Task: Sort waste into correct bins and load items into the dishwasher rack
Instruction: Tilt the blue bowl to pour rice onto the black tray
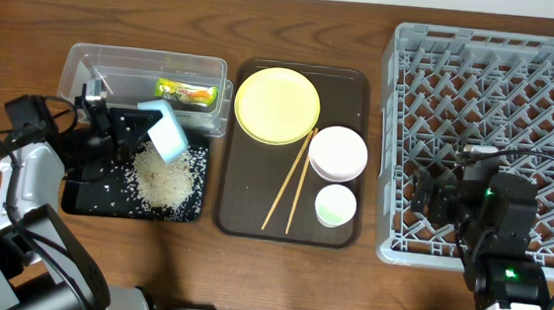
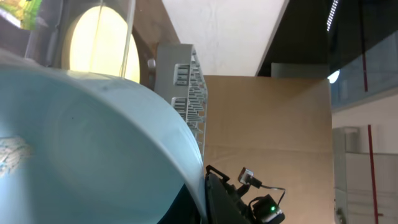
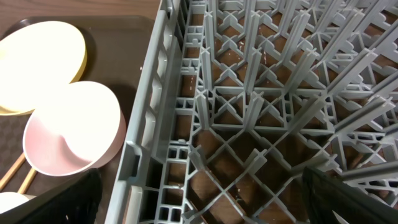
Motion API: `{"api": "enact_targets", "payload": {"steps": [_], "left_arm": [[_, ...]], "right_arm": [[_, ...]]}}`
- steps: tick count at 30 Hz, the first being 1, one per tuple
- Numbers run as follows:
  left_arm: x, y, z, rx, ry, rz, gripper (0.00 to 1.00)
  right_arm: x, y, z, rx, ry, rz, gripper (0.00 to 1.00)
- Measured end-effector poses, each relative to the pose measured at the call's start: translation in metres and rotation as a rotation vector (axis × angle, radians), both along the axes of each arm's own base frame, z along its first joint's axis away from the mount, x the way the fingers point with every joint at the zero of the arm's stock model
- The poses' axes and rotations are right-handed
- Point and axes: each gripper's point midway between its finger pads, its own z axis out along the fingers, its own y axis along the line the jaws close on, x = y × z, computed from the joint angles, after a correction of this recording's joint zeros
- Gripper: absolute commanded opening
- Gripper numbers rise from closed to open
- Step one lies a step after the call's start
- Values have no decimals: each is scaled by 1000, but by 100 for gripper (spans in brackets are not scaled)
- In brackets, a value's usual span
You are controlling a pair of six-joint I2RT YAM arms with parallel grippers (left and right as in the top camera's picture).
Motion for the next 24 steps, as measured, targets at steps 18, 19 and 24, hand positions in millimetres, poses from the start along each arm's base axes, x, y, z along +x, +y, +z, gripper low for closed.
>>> {"api": "enact_targets", "payload": {"steps": [18, 19, 24], "left_arm": [[-5, 2, -25, -70, 340, 80, 6], [-4, 3, -24, -65, 324, 79, 6], [-1, 3, -19, -62, 275, 68, 6]], "right_arm": [[0, 0, 0, 0, 0, 0, 99], [0, 0, 0, 0, 0, 0, 99], [0, 0, 0, 0, 0, 0, 99]]}}
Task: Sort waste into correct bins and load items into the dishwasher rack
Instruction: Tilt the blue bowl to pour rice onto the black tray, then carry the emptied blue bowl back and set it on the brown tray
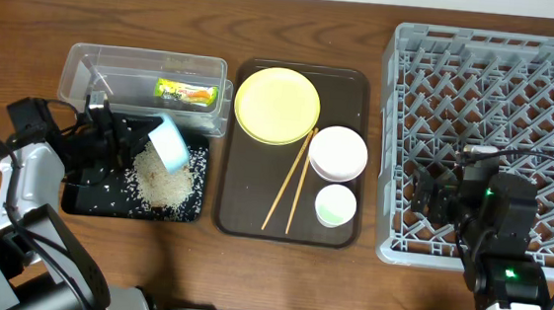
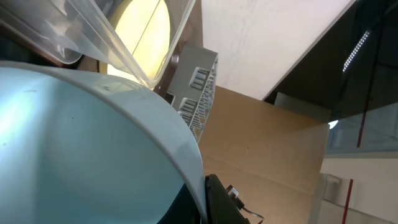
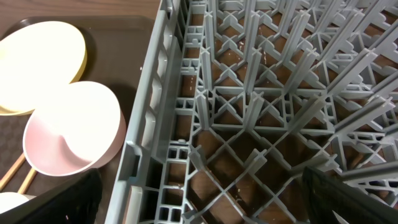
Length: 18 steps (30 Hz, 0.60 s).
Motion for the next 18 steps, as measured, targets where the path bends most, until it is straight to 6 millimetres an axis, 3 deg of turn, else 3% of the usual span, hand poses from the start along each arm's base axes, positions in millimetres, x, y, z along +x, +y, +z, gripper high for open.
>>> {"api": "enact_targets", "payload": {"steps": [5, 8, 12, 18], "left_arm": [[0, -3, 0, 11, -17, -14, 6], [0, -16, -1, 35, -38, -59, 6], [-2, -50, -10, 171, -37, -156, 6], [-10, -122, -23, 426, -115, -365, 6]], "right_arm": [[0, 0, 0, 0, 0, 0, 99], [0, 0, 0, 0, 0, 0, 99], [0, 0, 0, 0, 0, 0, 99], [0, 0, 0, 0, 0, 0, 99]]}}
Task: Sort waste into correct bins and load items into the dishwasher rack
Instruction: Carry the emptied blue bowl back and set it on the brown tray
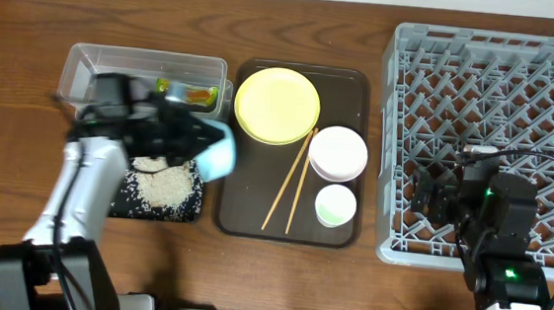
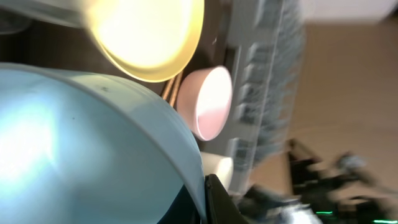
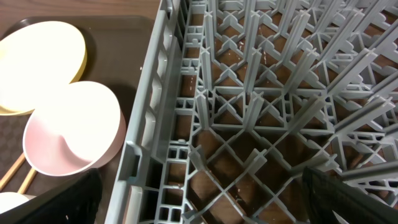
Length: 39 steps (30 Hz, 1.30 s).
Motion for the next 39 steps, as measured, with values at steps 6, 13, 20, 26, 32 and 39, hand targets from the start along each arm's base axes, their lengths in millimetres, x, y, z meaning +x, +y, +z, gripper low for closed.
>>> {"api": "enact_targets", "payload": {"steps": [6, 13, 20, 26, 32, 39], "left_arm": [[-18, -64, -27, 264, -83, -190, 6], [-28, -86, -52, 573, -180, -254, 6], [-15, -88, -67, 697, -234, -232, 7], [-14, -85, -74, 721, -222, -235, 24], [-14, -86, -74, 717, -225, -243, 34], [-22, -98, -65, 651, -256, -311, 44]], "right_arm": [[0, 0, 0, 0, 0, 0, 99], [0, 0, 0, 0, 0, 0, 99], [0, 0, 0, 0, 0, 0, 99], [0, 0, 0, 0, 0, 0, 99], [0, 0, 0, 0, 0, 0, 99], [0, 0, 0, 0, 0, 0, 99]]}}
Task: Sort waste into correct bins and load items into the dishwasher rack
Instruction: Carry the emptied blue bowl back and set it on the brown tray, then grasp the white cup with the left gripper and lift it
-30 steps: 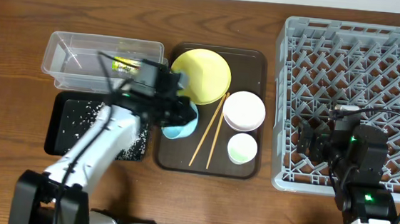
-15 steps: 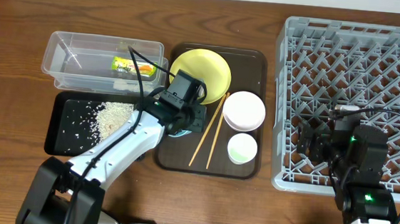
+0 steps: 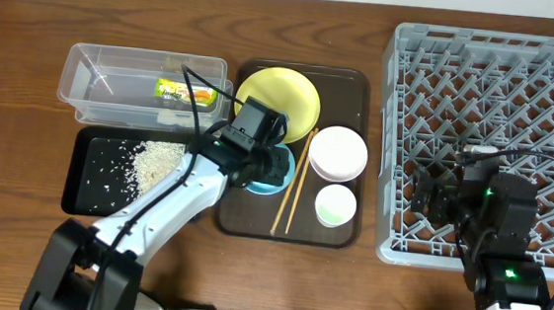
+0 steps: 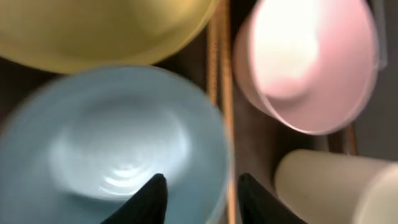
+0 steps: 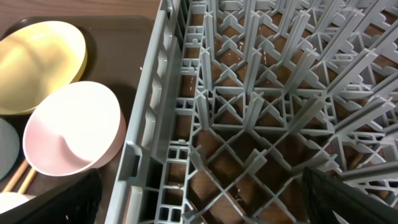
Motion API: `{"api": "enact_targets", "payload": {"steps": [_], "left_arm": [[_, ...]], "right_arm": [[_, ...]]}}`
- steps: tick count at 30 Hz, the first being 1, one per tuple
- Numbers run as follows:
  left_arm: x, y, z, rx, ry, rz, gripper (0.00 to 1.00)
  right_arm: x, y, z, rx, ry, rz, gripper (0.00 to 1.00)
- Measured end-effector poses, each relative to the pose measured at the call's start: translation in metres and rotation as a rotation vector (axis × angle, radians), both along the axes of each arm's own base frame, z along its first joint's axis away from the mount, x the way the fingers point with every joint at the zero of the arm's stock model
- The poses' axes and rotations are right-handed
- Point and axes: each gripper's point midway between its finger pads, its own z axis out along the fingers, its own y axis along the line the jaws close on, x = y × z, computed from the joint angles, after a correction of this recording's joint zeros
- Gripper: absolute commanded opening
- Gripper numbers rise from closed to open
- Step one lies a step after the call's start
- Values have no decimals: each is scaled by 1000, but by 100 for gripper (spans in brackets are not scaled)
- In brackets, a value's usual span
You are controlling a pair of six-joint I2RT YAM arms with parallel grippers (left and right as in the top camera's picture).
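Note:
A light blue bowl (image 3: 277, 175) sits upright on the brown tray (image 3: 354, 80), just below the yellow plate (image 3: 293, 97) and left of the chopsticks (image 3: 295, 181). My left gripper (image 3: 262, 152) hovers over it and is open. In the left wrist view the blue bowl (image 4: 112, 143) has its rim between the parted fingers of the left gripper (image 4: 202, 199), one tip inside and one over the chopsticks (image 4: 221, 93). A pink bowl (image 3: 338, 152) and a pale cup (image 3: 334, 205) stand on the tray's right. My right gripper (image 5: 199, 205) is open over the grey dishwasher rack (image 3: 497, 133).
A clear bin (image 3: 114, 88) at the back left holds a green wrapper (image 3: 185, 91). In front of it a black tray (image 3: 86, 185) carries spilled rice (image 3: 157, 163). The rack's left wall (image 5: 146, 124) stands beside the pink bowl (image 5: 71, 137).
The left gripper held the blue bowl over the seam between the black and brown trays. Now the bowl rests on the brown tray and the fingers stand apart. The right arm is unchanged.
The left gripper first held the blue bowl tipped over the black tray, rice lying below it, and still held it there a moment later. Then the bowl was at the brown tray's left edge. Now it lies on that tray, let go.

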Motion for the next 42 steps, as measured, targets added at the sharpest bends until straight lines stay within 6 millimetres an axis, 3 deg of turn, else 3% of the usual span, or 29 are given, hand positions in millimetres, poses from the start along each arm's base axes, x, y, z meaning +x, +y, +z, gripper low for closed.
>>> {"api": "enact_targets", "payload": {"steps": [8, 14, 21, 23, 26, 27, 33, 37, 42], "left_arm": [[-12, -30, 32, -72, -69, -108, 45], [-40, -61, 28, -45, -75, -217, 48], [-53, -71, 2, 31, -43, -263, 48], [-53, -70, -10, 53, -19, -259, 39], [-54, -68, -26, 84, 16, -252, 11], [-54, -67, -30, 90, 27, -247, 6], [-55, -66, -33, 99, 31, -248, 6], [-51, -60, -18, 79, 16, -216, 6], [-15, -39, 40, -80, -84, -81, 6]], "right_arm": [[0, 0, 0, 0, 0, 0, 99], [0, 0, 0, 0, 0, 0, 99], [0, 0, 0, 0, 0, 0, 99], [0, 0, 0, 0, 0, 0, 99], [0, 0, 0, 0, 0, 0, 99], [0, 0, 0, 0, 0, 0, 99], [0, 0, 0, 0, 1, 0, 99], [0, 0, 0, 0, 0, 0, 99], [2, 3, 3, 11, -12, 15, 99]]}}
